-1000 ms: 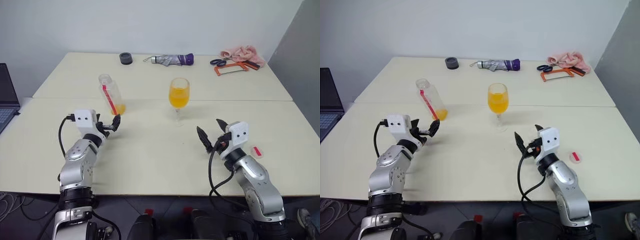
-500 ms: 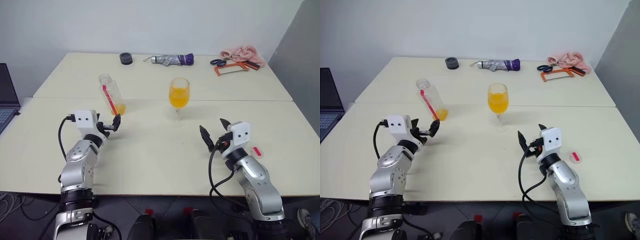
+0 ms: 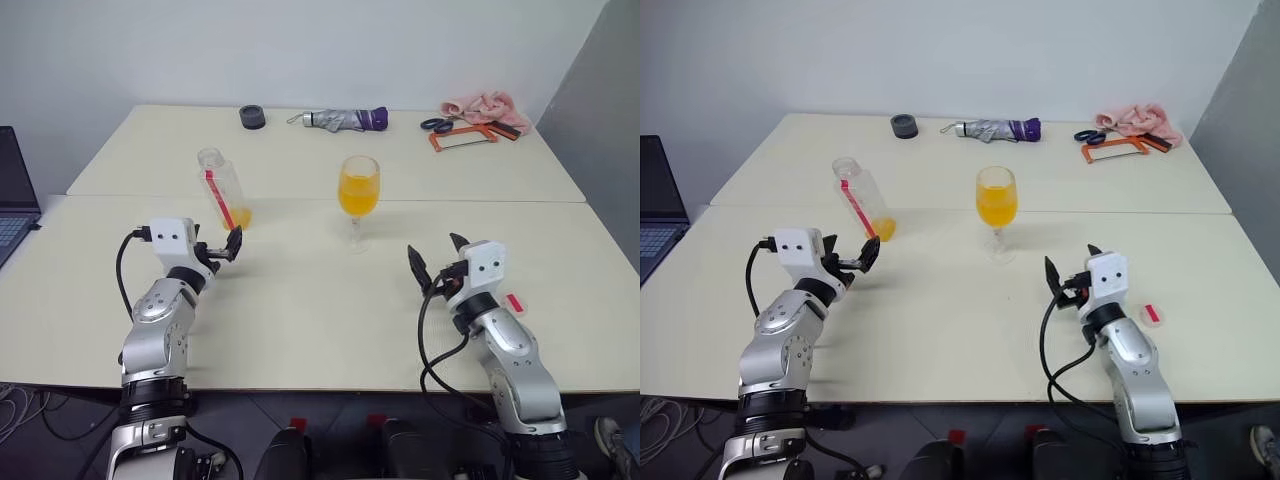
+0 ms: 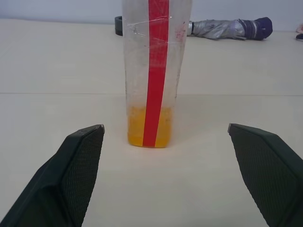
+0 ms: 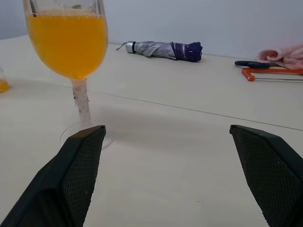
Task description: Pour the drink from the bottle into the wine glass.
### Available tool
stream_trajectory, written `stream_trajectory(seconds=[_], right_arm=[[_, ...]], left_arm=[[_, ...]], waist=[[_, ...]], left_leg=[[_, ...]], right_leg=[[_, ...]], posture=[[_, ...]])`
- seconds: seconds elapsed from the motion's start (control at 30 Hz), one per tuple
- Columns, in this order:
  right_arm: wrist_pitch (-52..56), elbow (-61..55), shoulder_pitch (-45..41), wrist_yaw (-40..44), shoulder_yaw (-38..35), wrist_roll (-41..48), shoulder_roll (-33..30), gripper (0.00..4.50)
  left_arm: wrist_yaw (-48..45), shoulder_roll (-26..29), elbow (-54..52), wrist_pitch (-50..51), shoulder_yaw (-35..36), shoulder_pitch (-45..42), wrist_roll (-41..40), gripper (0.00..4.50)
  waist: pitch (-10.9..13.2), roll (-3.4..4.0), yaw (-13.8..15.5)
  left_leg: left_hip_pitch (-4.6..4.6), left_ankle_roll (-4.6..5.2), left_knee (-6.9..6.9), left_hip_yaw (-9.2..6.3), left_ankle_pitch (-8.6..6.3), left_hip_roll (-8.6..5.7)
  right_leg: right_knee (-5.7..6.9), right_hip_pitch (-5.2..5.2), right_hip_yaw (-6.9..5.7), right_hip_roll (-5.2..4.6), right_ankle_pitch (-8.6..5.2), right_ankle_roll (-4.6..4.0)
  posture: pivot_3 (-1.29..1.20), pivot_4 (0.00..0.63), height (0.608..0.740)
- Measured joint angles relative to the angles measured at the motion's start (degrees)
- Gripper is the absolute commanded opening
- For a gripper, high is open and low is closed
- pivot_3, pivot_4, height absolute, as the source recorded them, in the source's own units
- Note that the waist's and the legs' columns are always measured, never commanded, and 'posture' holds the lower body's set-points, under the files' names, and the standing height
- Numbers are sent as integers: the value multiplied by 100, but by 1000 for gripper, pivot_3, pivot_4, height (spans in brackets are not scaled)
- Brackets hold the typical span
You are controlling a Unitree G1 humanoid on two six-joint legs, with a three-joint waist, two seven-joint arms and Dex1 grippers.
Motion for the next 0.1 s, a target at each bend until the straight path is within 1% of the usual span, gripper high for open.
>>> stream_trajectory(seconds=[0.1], right_arm=[[-7, 25, -5, -5, -4, 0, 0, 4500]], left_arm=[[-4, 0, 0, -82, 0, -1, 3, 4484]], waist=[[0, 0, 1]], left_leg=[[0, 0, 0, 0, 0, 0]], right_leg=[[0, 0, 0, 0, 0, 0]], posture=[[0, 150, 740]])
